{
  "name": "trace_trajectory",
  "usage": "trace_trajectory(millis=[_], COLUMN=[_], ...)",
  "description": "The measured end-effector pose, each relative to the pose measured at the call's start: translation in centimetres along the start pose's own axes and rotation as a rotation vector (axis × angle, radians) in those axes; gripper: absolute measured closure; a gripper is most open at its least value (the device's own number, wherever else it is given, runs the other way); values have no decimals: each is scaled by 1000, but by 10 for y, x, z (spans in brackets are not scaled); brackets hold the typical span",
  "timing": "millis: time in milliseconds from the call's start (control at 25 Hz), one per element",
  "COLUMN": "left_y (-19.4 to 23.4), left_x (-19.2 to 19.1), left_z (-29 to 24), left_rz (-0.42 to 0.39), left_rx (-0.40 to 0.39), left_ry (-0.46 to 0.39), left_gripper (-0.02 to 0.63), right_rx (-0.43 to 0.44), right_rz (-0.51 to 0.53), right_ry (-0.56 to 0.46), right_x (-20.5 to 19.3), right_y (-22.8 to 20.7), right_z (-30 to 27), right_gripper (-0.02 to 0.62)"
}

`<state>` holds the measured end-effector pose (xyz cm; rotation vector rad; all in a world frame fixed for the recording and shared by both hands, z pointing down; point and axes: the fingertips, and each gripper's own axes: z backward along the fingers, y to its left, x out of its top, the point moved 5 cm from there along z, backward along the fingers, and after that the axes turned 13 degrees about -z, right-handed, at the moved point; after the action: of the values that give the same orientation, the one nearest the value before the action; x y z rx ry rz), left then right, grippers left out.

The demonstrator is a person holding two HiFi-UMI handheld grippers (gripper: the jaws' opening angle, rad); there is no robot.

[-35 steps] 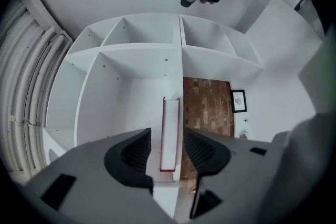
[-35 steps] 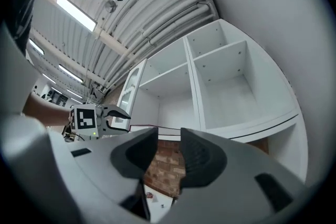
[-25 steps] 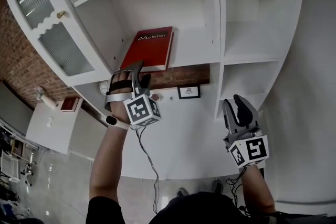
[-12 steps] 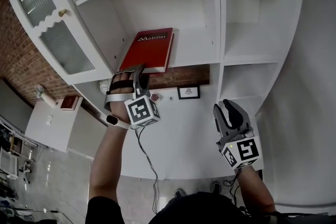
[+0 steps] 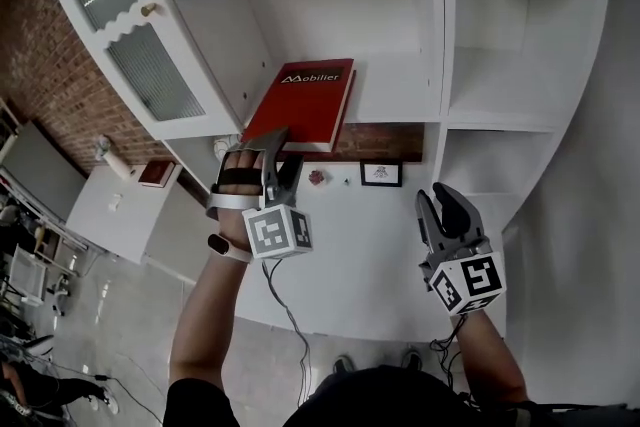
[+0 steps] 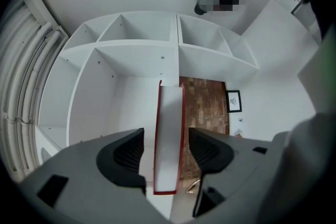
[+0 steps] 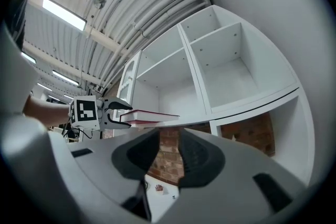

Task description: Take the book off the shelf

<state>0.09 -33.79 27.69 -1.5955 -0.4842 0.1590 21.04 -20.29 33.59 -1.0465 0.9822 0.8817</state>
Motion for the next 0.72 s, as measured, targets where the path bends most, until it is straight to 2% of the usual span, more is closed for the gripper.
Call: trace_trajectory(millis=[120, 400, 520, 720], left_y=[-1, 3, 2, 0], left_x=[-1, 2, 4, 6], left_z=[-11, -37, -33, -11], left_rz=[15, -47, -50, -100], left_rx=[1, -2, -7, 32], left_ry=[3, 29, 25, 30], left_gripper=[344, 348, 433, 437], right_rx=[5, -58, -61, -28], right_rz=[10, -5, -8, -26], right_ry=[2, 26, 31, 61], right_x=[-1, -7, -7, -14], right_y=[2, -9, -11, -9], right_z=[0, 6, 5, -6], right_gripper=[486, 497, 506, 528])
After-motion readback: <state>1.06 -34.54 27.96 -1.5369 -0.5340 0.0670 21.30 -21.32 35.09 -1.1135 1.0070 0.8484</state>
